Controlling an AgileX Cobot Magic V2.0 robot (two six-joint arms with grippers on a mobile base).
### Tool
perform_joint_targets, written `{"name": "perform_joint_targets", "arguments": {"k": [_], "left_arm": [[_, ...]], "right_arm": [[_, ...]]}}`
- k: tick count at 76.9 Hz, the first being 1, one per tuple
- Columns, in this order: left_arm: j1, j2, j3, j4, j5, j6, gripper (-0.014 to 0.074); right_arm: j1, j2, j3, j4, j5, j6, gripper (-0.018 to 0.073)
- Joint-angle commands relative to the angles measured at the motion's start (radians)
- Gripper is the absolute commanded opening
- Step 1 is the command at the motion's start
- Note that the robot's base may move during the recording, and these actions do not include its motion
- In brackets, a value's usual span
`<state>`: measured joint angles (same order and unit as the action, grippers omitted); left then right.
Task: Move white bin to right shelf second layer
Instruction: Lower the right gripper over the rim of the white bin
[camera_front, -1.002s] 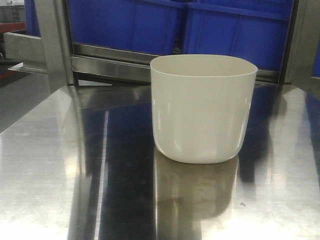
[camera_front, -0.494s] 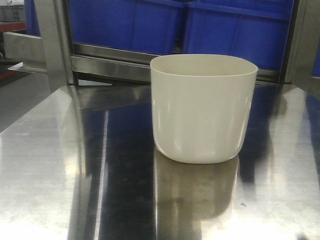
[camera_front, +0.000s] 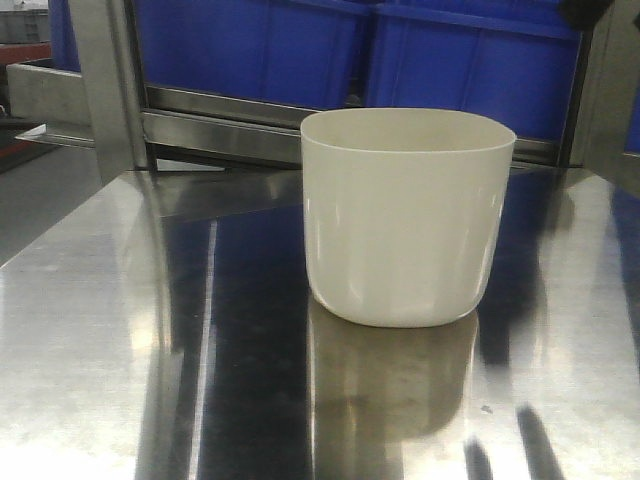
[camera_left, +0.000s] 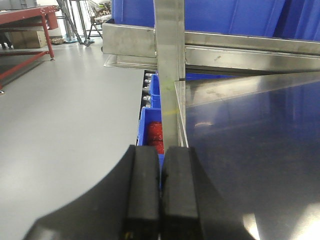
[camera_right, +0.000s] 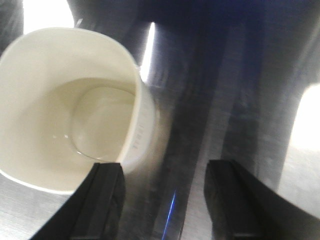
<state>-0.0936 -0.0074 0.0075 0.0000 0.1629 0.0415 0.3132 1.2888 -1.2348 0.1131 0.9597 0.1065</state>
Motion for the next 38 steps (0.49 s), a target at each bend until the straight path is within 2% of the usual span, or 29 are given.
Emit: {"name": "perform_joint_targets", "arguments": {"k": [1,38], "left_arm": [[-0.005,-0.014,0.037,0.000,-0.085,-0.003,0.0085],[-0.005,-0.014,0.037,0.000,-0.085,-0.003,0.0085]], "right_arm": [[0.017,0.015,-0.068,0.010,-0.040,-0.011,0.0477],[0.034,0.197,-0.191,0.005,0.013,-0.011,0.0477]]}}
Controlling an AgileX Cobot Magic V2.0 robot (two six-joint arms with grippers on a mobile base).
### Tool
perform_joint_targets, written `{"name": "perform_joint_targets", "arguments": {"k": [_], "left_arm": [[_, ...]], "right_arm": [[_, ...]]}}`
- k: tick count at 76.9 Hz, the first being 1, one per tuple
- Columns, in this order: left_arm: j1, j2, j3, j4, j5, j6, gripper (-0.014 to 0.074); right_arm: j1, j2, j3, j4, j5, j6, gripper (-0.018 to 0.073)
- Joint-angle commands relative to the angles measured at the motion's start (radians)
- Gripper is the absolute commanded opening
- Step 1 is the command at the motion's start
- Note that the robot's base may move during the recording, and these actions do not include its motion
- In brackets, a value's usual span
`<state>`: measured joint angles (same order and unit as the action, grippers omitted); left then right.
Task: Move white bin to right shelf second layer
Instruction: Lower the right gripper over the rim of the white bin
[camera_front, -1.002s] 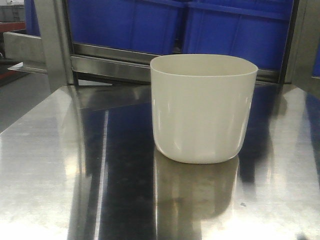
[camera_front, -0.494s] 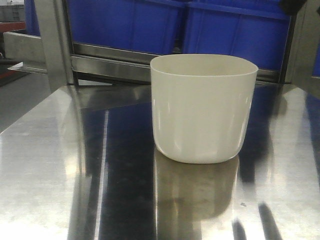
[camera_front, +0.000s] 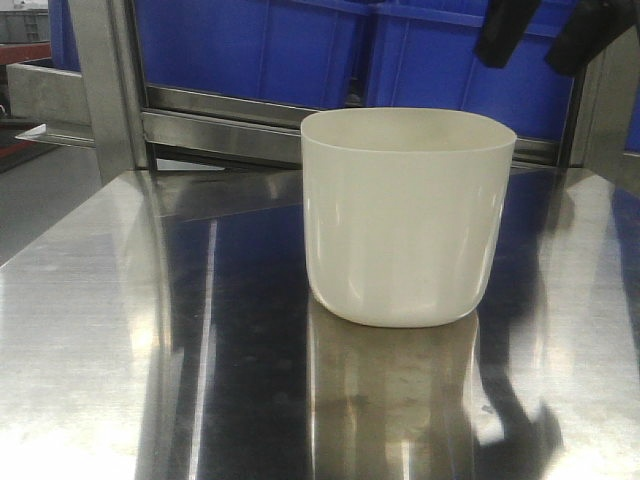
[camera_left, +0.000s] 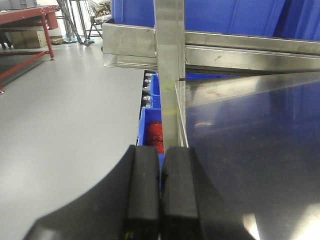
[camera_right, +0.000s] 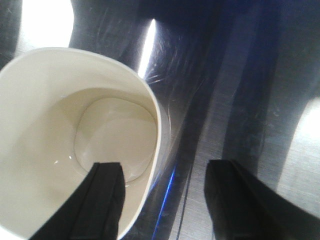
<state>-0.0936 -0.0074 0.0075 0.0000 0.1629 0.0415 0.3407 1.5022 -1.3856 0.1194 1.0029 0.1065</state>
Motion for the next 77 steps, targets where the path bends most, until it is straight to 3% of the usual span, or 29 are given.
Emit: {"name": "perform_joint_targets", "arguments": {"k": [1,24,46,77], "left_arm": [[-0.005,-0.014,0.037,0.000,-0.085,-0.003,0.0085],[-0.005,-0.014,0.037,0.000,-0.085,-0.003,0.0085],[-0.005,-0.014,0.037,0.000,-0.085,-0.003,0.0085],[-0.005,-0.014,0.037,0.000,-0.085,-0.003,0.0085]], "right_arm": [[0.009,-0.012,-0.040,-0.003,-0.030,-0.011,0.0477],[0.045,0.064,-0.040,-0.008,-0.033,-0.011,0.0477],[0.045,0.123,-0.040,-0.062,-0.022,-0.011,0.0477],[0.045,0.183,-0.039,-0.062,-0.032,-0.011,0.0477]]}}
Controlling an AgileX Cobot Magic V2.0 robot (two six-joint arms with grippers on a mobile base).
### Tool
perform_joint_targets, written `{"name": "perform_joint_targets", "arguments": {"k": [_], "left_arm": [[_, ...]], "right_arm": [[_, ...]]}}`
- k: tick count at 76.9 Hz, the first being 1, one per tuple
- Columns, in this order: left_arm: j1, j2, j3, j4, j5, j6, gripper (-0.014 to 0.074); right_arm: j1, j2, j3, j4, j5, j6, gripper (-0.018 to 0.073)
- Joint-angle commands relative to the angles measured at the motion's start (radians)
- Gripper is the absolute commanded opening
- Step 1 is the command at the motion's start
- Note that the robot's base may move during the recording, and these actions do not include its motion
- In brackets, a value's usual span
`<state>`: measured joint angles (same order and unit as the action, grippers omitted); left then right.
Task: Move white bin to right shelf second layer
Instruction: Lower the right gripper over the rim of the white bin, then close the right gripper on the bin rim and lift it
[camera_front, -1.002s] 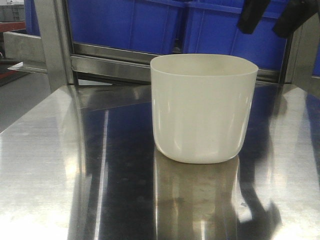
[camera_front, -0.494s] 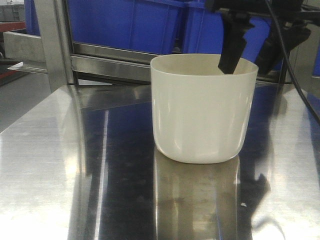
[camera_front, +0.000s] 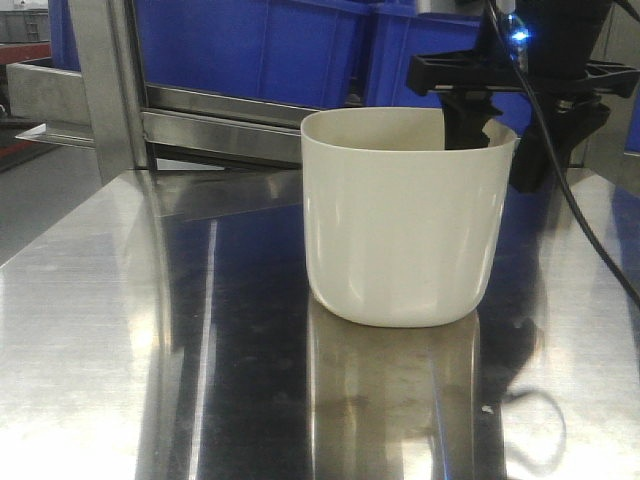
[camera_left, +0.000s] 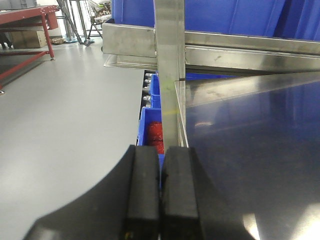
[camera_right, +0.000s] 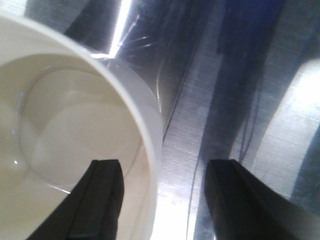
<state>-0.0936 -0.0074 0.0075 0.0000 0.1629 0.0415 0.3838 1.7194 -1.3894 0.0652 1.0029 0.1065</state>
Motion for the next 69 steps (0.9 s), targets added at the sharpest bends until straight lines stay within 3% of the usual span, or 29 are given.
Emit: {"name": "perform_joint_targets", "arguments": {"k": [1,39,47,58,69], "left_arm": [[-0.005,-0.014,0.037,0.000,-0.085,-0.003,0.0085],[-0.005,-0.014,0.037,0.000,-0.085,-0.003,0.0085],[-0.005,-0.014,0.037,0.000,-0.085,-0.003,0.0085],[-0.005,-0.014,0.037,0.000,-0.085,-0.003,0.0085],[-0.005,-0.014,0.037,0.000,-0.085,-0.003,0.0085]], "right_arm": [[0.002,-0.033,-0.035,-0.008,-0.032,-0.011,0.0477],[0.005,0.015,-0.035,-0.008,-0.036,-0.011,0.0465],[0.005,0.014,-0.035,-0.008,-0.034,-0.011,0.0346],[0.005,0.001,-0.035,-0.008,-0.035,-0.011,0.0040],[0.005,-0.055,-0.035,-0.016,-0.077,-0.011,0.0066]]}}
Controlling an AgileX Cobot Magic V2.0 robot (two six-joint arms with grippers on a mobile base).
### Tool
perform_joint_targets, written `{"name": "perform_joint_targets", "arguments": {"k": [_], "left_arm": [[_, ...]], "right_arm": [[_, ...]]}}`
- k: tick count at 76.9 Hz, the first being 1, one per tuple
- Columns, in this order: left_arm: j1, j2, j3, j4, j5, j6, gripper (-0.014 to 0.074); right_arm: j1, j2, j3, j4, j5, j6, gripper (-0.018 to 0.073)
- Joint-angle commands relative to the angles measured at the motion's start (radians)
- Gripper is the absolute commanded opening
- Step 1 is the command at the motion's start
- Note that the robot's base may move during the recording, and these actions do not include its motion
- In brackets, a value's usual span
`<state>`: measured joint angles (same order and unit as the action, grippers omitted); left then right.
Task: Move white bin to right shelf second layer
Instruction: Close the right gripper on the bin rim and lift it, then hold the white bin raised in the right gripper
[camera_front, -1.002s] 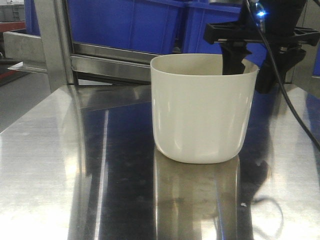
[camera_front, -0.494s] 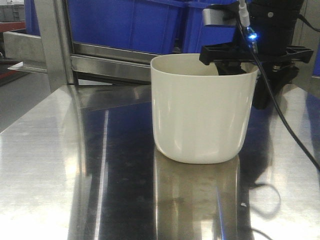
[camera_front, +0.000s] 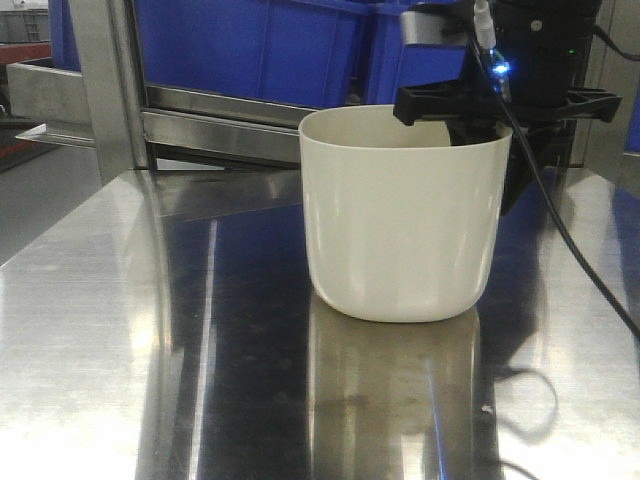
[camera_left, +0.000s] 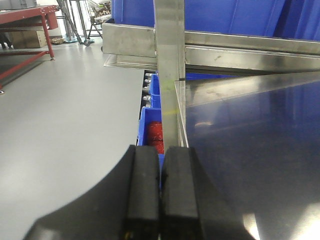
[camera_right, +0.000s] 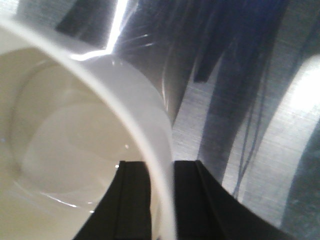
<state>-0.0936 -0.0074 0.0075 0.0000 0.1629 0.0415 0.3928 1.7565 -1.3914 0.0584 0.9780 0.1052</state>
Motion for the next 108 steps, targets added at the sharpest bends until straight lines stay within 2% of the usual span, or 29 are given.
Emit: {"name": "perform_joint_targets", "arguments": {"k": [1,28,45,80,93,108], "left_arm": [[-0.005,-0.014,0.037,0.000,-0.085,-0.003,0.0085],[-0.005,-0.014,0.037,0.000,-0.085,-0.003,0.0085],[-0.005,-0.014,0.037,0.000,-0.085,-0.003,0.0085],[-0.005,-0.014,0.037,0.000,-0.085,-0.003,0.0085],[-0.005,-0.014,0.037,0.000,-0.085,-0.003,0.0085],[-0.005,-0.014,0.037,0.000,-0.085,-0.003,0.0085]], "right_arm": [[-0.004,-0.096,-0.033,-0.009,-0.055,-0.010,0.0066],[-0.005,-0.346,-0.023,-0.035,-0.198,-0.010,0.0056],[-0.014,-0.553,0.091,-0.035,-0.300,-0.010,0.0056],[-0.212,-1.005,0.461,-0.034,-0.369,-0.010,0.0056],[-0.229,-1.143,0.545,-0.033,-0.367,-0.010,0.0056],[-0.229,-1.206,0.587,-0.033,-0.364,-0.010,0.0056]]}}
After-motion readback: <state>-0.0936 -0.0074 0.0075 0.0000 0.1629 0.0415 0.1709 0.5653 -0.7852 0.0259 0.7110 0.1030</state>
